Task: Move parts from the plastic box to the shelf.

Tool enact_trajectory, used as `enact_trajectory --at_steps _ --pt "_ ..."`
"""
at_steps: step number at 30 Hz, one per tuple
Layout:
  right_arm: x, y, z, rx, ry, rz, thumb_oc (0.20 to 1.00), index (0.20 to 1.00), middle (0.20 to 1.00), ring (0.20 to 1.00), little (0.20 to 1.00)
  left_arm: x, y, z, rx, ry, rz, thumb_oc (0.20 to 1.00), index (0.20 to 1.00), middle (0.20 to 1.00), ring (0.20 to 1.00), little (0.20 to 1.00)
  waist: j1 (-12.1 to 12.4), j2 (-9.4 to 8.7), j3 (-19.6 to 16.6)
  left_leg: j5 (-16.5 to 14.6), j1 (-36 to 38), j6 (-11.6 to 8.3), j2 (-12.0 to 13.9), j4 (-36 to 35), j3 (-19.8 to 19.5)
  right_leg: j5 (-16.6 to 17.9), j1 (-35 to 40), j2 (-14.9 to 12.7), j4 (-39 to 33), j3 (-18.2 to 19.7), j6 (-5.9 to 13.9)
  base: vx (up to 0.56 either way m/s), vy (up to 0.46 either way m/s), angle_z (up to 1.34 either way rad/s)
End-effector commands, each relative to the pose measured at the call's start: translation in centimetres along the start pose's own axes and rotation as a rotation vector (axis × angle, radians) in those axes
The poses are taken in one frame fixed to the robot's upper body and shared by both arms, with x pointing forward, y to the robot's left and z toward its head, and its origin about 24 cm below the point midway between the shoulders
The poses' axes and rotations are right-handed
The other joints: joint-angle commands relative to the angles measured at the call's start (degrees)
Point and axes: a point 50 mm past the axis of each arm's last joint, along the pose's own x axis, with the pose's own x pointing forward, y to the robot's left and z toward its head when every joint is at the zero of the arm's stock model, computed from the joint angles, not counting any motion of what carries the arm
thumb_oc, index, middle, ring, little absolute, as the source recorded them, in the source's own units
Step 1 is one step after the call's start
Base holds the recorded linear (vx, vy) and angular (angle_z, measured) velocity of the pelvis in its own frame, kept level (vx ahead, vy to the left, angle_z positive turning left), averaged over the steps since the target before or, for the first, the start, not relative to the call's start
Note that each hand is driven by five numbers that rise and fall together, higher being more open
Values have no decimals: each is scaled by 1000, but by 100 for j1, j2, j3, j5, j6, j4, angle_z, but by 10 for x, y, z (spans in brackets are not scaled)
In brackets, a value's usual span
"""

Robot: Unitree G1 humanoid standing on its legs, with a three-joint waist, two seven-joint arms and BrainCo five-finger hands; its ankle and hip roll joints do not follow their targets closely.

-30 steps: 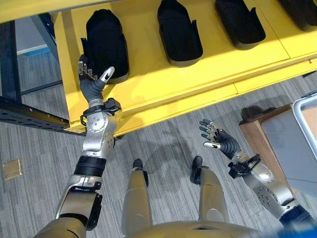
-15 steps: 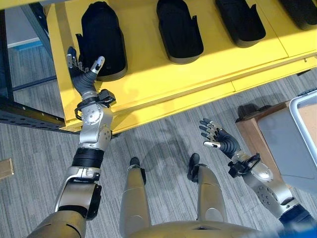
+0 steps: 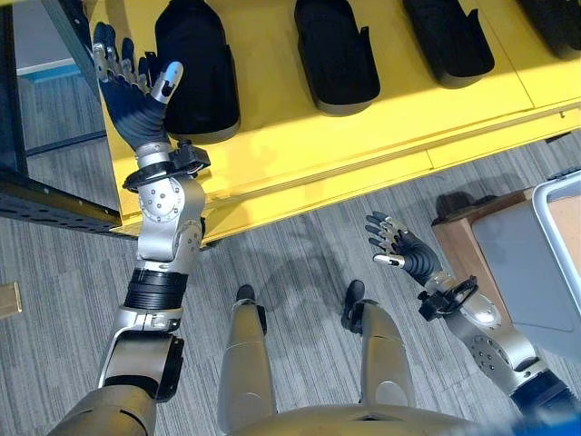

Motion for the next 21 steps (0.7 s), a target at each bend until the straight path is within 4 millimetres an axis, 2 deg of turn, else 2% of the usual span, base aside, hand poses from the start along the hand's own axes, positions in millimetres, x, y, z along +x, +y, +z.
enact_trajectory --at_steps 1,13,21 --pt "-6 1 26 -51 -127 15 1000 1000 1000 1000 1000 8 -10 23 -1 -142 -66 1000 1000 1000 1000 1000 75 119 -195 125 -60 318 -245 -103 -27 -136 223 2 201 35 14 0 0 0" --pt "-6 0 20 -46 -98 15 1000 1000 1000 1000 1000 6 23 -1 123 -34 58 1000 1000 1000 1000 1000 78 43 -141 71 -200 344 -261 35 -29 -164 112 -18 314 44 12 0 0 0" --pt "-5 2 19 -37 -93 24 1000 1000 1000 1000 1000 7 30 -8 156 -5 85 1000 1000 1000 1000 1000 67 -12 -141 64 -270 356 -275 64 -31 -178 51 -10 354 59 -4 0 0 0"
